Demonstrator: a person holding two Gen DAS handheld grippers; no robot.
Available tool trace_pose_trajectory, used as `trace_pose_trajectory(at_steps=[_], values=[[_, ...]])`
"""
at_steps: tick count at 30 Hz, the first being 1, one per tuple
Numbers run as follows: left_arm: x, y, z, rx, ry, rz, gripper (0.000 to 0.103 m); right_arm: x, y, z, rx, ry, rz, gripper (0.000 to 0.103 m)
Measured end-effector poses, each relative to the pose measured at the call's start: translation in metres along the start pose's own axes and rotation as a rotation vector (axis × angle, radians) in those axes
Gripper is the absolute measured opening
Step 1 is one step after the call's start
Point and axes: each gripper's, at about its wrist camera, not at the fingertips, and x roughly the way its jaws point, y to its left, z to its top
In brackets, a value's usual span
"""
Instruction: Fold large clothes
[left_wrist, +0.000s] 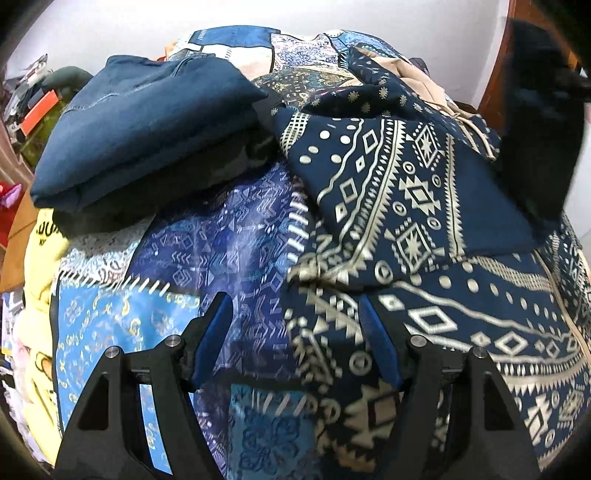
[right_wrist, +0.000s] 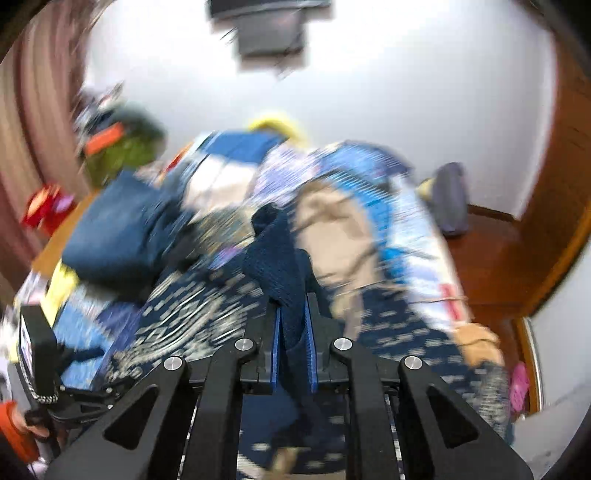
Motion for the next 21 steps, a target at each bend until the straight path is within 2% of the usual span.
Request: trace_pose_trajectory(at_steps=[4,9,13,15,21], values=[[0.006,0.002,0.009,-0.014,0.000,0.016,0.070,-0.017,-0.047,-0.003,0.113,-0.009,-0.043,0.010],[0.013,0.018,0.013,-0.094,-0.001,0.063,0.070,-0.003,-0.093,-0.036,0.237,0.096,-0.072,0.010],[0.018,0.032,0.011,-0.153,0.015,0.020,0.071,0.012,-0.107,-0.071,0.245,0.205,-0.114,0.010],[0.022,0.036,0.011,-0.170,0.025,0.009,0.077,0.017,-0.112,-0.089,0.245,0.264,-0.127,0.010],[0.025,0.044,0.007,-0.215,0.030,0.002,0.082,0.021,-0.133,-0.121,0.248,0.334,-0.144,0.010]])
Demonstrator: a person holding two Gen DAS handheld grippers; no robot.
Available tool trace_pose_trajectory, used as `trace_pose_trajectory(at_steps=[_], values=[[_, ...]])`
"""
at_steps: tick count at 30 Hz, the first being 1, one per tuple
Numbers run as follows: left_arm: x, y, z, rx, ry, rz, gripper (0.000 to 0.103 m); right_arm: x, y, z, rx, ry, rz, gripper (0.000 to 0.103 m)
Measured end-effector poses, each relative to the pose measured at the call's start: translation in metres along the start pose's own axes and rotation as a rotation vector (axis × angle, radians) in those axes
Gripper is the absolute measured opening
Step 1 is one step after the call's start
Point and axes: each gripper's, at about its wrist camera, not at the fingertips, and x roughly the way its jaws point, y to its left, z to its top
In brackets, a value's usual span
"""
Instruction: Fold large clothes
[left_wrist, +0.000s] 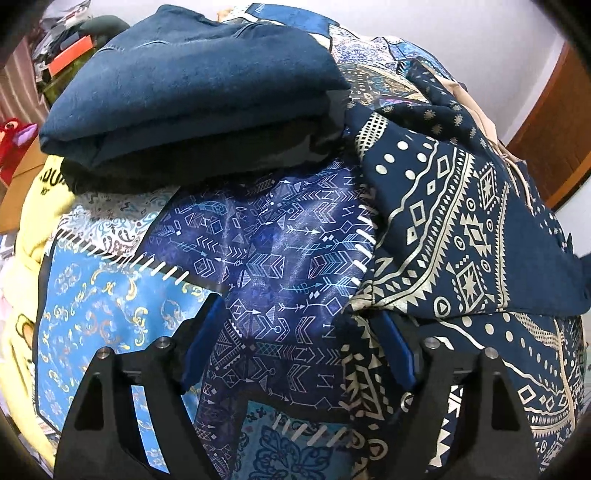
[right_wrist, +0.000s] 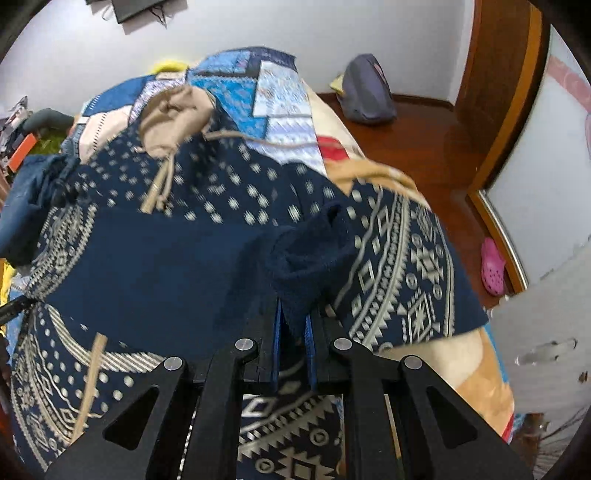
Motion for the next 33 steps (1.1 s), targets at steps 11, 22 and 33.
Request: trace_pose_trajectory(at_steps=[11,22,33], values=[[-0.031,-0.005,-0.019,0.092,-0.020,0.073,0.082,-0.002,-0.017,-0.022,-0.015,0.096,-0.099,0.025],[-0.103,-0.055,-0.001,0.198,-0.153,0.011,0.082,-0.085,-0.060,-0.026,0.047,-0.076,-0.105,0.037],[-0.130,-0.149,0.026,0.327,-0.255,-0.105,0.089,-0.069,-0.118,-0.021,0.259,-0.051,-0.030,0.069]])
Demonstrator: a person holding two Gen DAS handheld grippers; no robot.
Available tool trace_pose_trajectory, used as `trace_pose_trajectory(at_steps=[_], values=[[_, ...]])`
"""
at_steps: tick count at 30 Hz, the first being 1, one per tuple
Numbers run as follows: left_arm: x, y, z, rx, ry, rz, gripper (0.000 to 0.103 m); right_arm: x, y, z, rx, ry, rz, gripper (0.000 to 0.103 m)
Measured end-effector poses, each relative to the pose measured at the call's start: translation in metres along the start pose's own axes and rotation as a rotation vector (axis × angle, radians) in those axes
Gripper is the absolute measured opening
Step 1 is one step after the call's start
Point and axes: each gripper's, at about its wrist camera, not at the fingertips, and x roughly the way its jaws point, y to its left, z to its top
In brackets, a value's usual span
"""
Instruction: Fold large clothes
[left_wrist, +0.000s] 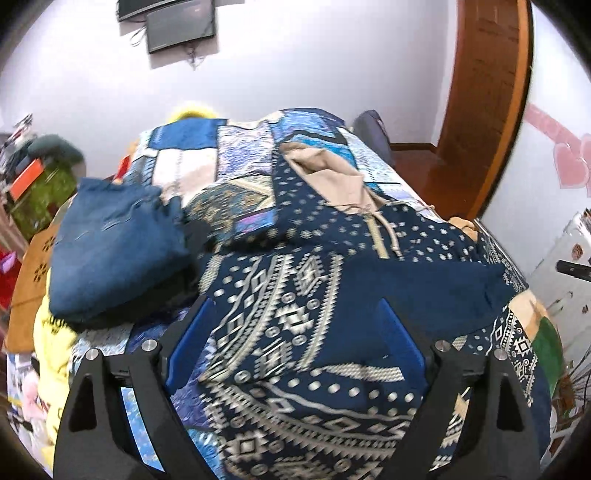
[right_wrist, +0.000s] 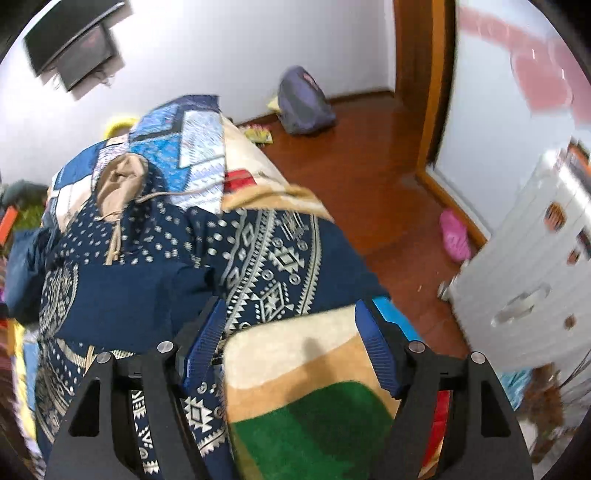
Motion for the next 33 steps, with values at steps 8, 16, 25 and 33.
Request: trace_pose_trajectory(at_steps=[8,16,25,33], values=[[0.042,-0.017,-0.008,-0.014,0.070,-0.030,0.089,0.072,-0.034,-0.003,0.192,0.156,0.082,0.069],[0.064,-0.009,-0.017,-0.044,0.105,-0.024,0.089,0.116,-0.059,0.006,0.327,0.180,0.096,0.069],[0.073,0.007,-0.024,-0.111,0.134,0.006,0.089,0.137,-0.088,0.020,0.528,0.163,0.120,0.026],[0.060,0.004,-0.030,-0.079,0.129,0.020,0.089,0.060,-0.043,0.048,0.269,-0.048,0.091,0.008]])
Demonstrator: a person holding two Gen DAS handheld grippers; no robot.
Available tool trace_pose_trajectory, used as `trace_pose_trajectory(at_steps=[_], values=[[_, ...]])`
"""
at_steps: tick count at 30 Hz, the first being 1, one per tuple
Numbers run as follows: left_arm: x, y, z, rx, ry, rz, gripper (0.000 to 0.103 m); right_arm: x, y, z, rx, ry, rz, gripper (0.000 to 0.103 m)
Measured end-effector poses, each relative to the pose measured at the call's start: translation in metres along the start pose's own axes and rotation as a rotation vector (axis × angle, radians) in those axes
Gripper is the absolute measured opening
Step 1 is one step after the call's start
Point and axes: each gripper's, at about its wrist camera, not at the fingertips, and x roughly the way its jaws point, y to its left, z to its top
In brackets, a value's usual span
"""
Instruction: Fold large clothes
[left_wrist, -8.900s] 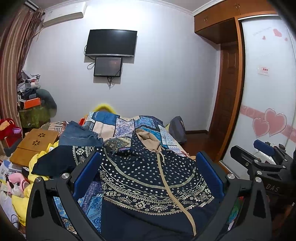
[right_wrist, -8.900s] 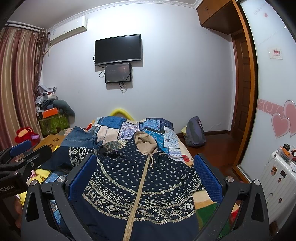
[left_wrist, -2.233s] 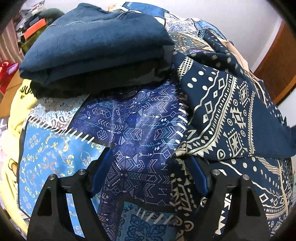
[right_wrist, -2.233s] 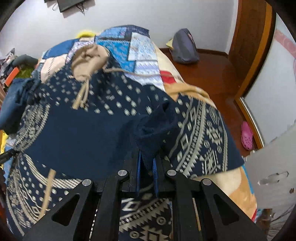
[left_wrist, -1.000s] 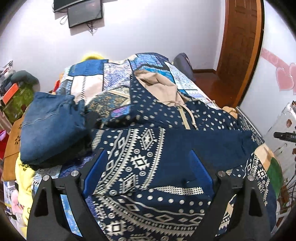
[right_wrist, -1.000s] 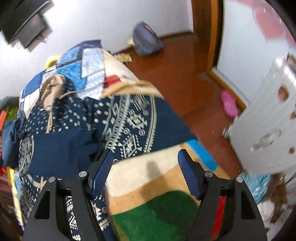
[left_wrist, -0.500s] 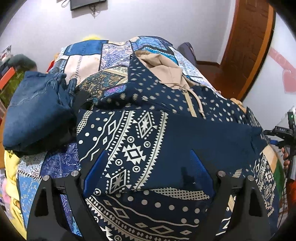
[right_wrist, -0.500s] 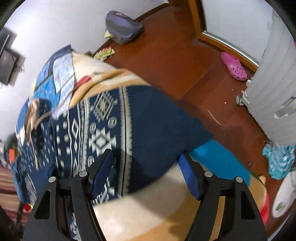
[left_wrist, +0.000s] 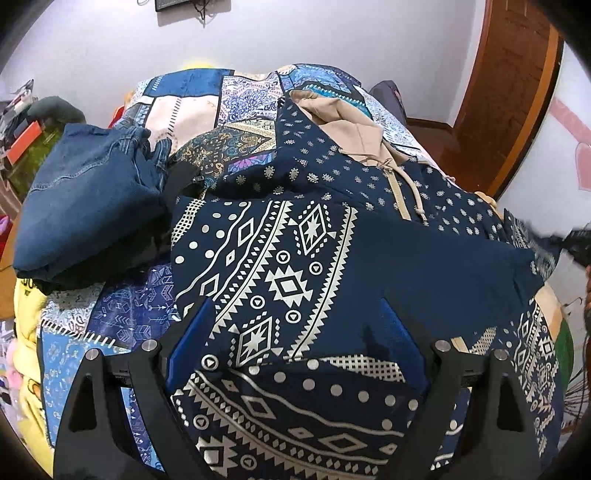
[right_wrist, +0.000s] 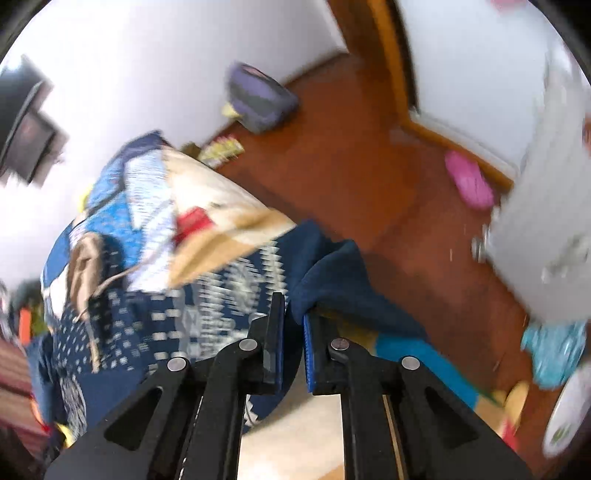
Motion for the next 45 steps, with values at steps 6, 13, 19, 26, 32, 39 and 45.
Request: trace_pose_trajectory(at_steps=[6,13,19,26,32,39,45], values=[[-0.022,-0.008,-0.004,0.058,-0.048,0.021,0.089,-0.060,0.087,-0.010,-0.298,-0.108,0.122,0.008],[-0.037,-0.020,-0.009,0.076,-0.071,-0.013,0.089,-0.053,0.171,-0.067,-0.565,0.014,0.263,0.008],[-0.041,-0.021,-0.016,0.075,-0.064,-0.033,0.089,0.016,0.199,-0.118,-0.651,0.248,0.149,0.008],[-0.040,-0.013,-0.023,0.073,-0.059,-0.016,0.089,0.034,0.187,-0.148,-0.665,0.388,0.051,0.031],[-0.034,-0.015,-0.022,0.071,-0.055,-0.013,0.089,-0.007,0.175,-0.133,-0.631,0.282,0.083,0.044],[-0.033,-0.022,-0.021,0.085,-0.079,0.018,0.089,-0.030,0.114,-0.076,-0.341,0.118,0.045,0.059],[-0.030,-0.021,-0.020,0.076,-0.070,0.015,0.089,-0.006,0.061,-0.056,-0.093,0.127,0.020,0.059]])
